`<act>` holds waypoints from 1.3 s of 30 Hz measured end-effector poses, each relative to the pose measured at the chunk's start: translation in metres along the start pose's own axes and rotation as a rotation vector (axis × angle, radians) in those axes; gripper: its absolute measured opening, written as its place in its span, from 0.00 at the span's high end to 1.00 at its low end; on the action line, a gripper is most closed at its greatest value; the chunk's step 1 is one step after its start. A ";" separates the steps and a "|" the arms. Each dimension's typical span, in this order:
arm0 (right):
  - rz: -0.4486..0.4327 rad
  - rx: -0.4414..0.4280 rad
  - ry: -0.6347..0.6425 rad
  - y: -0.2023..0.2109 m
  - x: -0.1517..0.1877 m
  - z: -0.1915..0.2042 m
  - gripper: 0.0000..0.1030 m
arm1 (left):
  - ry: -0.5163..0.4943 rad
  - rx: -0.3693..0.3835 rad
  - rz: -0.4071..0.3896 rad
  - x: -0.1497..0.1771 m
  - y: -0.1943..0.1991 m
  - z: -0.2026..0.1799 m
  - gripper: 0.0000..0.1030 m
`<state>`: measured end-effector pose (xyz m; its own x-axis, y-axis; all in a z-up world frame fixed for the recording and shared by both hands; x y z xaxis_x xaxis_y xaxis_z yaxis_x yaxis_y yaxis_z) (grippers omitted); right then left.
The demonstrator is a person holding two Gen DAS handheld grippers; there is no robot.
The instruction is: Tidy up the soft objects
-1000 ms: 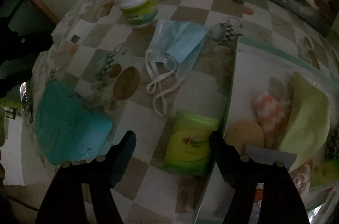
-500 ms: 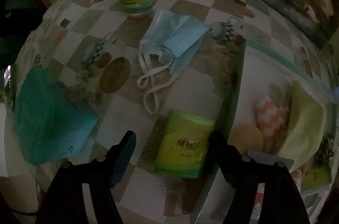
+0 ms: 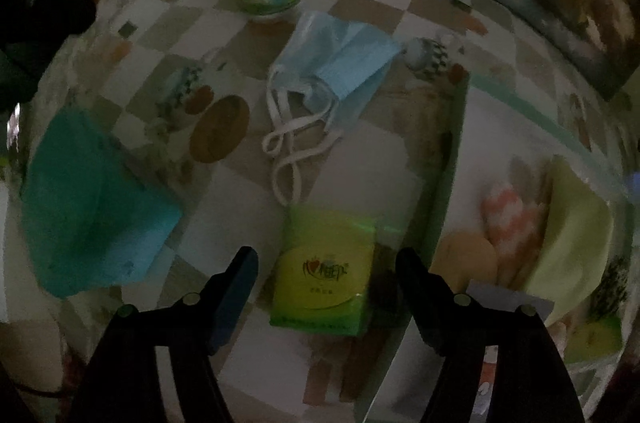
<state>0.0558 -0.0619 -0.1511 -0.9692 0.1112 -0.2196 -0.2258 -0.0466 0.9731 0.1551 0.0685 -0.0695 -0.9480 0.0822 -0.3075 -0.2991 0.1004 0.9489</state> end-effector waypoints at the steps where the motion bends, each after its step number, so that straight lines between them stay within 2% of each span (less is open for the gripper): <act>1: 0.005 -0.009 0.003 -0.002 0.001 0.004 0.36 | -0.003 0.001 0.001 0.000 -0.001 -0.001 0.03; 4: 0.015 0.004 0.021 -0.009 0.003 0.009 0.46 | -0.022 0.002 -0.002 0.000 -0.004 -0.007 0.03; 9: -0.012 0.001 -0.021 -0.007 0.001 -0.004 0.50 | -0.046 0.014 -0.007 -0.001 -0.010 -0.020 0.03; 15: -0.051 -0.026 -0.031 -0.002 -0.003 -0.014 0.51 | -0.042 0.063 0.009 -0.002 -0.020 -0.037 0.03; 23: -0.171 -0.098 -0.114 0.042 -0.017 -0.042 0.51 | -0.011 0.105 -0.032 -0.012 -0.018 -0.051 0.02; 30: -0.269 -0.037 -0.240 0.096 -0.012 -0.093 0.51 | -0.076 0.067 -0.054 -0.020 -0.022 -0.084 0.02; 34: -0.299 0.007 -0.310 0.109 -0.006 -0.121 0.51 | -0.117 0.027 -0.026 -0.019 -0.036 -0.100 0.02; 39: -0.320 -0.004 -0.390 0.114 0.001 -0.149 0.51 | -0.170 -0.018 -0.014 -0.016 -0.051 -0.122 0.03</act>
<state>0.0145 -0.2145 -0.0513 -0.7425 0.4834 -0.4637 -0.5069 0.0472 0.8607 0.1727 -0.0594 -0.1045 -0.9122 0.2474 -0.3267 -0.3153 0.0852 0.9451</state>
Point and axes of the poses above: each gripper's, at about its wrist camera, not at the fingertips, and y roughly against the way its jaws point, z to its left, x to its underside, the point moved 4 cm from there along -y, roughly the way its jaws point, and after that the axes turned 7 degrees about -x, right-handed, at the moved point
